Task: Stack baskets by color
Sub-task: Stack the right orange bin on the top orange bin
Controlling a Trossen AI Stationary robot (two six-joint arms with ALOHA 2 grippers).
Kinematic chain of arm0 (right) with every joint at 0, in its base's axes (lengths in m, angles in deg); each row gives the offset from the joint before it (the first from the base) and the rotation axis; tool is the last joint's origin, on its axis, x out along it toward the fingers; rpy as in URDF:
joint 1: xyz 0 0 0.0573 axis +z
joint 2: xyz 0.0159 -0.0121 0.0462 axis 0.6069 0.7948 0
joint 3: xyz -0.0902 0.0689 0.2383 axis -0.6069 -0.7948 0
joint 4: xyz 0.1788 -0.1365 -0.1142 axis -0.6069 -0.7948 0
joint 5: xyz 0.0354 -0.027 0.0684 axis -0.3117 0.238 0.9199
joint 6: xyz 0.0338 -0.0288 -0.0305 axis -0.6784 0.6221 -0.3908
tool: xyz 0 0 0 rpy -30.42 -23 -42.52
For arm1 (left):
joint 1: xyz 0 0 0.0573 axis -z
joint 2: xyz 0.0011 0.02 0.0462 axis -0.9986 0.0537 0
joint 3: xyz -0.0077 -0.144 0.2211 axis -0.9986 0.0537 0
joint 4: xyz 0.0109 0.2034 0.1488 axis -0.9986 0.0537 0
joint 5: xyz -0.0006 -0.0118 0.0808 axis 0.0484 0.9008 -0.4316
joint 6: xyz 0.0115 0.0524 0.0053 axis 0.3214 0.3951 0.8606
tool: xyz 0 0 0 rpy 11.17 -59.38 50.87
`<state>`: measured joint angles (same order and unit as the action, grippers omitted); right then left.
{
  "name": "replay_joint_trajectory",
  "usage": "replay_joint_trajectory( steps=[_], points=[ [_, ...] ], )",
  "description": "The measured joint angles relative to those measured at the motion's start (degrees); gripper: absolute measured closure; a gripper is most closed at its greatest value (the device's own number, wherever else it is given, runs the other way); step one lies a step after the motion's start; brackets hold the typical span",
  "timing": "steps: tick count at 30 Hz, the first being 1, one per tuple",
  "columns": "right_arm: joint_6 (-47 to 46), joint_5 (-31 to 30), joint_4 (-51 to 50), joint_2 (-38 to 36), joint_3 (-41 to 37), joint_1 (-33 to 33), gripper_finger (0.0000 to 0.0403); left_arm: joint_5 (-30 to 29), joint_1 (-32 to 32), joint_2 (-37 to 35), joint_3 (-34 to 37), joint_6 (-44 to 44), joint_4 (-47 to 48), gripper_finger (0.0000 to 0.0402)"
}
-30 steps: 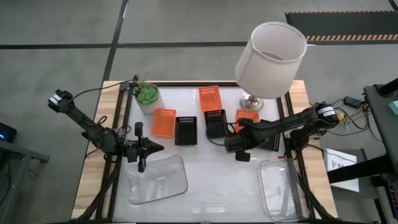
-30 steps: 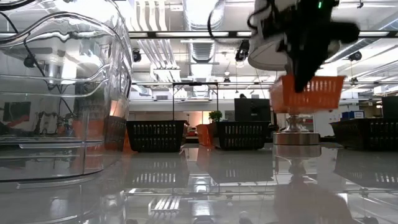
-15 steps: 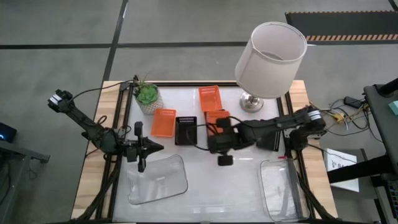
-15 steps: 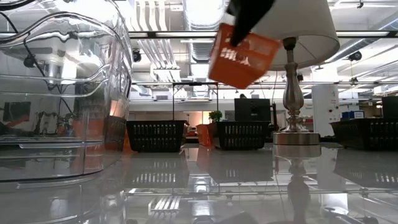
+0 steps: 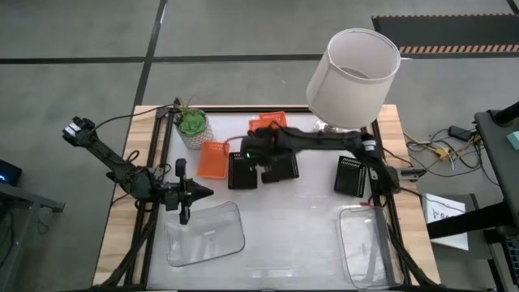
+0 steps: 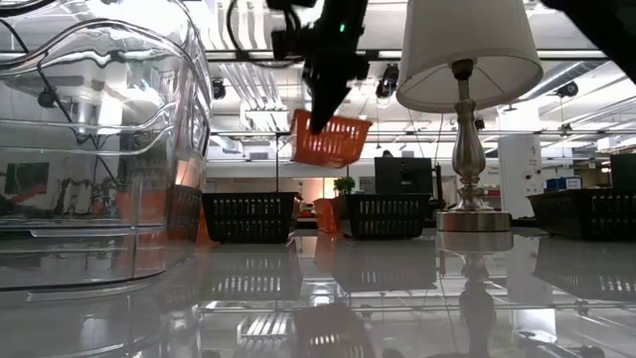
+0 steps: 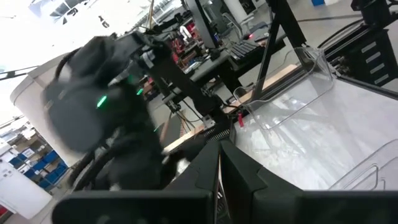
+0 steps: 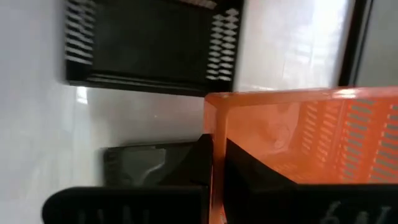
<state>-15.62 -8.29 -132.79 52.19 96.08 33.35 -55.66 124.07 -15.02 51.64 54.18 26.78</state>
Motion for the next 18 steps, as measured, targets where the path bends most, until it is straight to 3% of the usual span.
replay_joint_trajectory(
  steps=[9,18],
  points=[
    [6.3,0.0,0.0,3.6,1.3,-8.7,0.0394,0.0,0.0,0.0,0.0,0.1,0.2,0.0402],
    [9.0,0.9,0.3,5.7,1.0,-12.5,0.0394,0.0,0.0,0.0,0.0,0.1,0.5,0.0402]
  ],
)
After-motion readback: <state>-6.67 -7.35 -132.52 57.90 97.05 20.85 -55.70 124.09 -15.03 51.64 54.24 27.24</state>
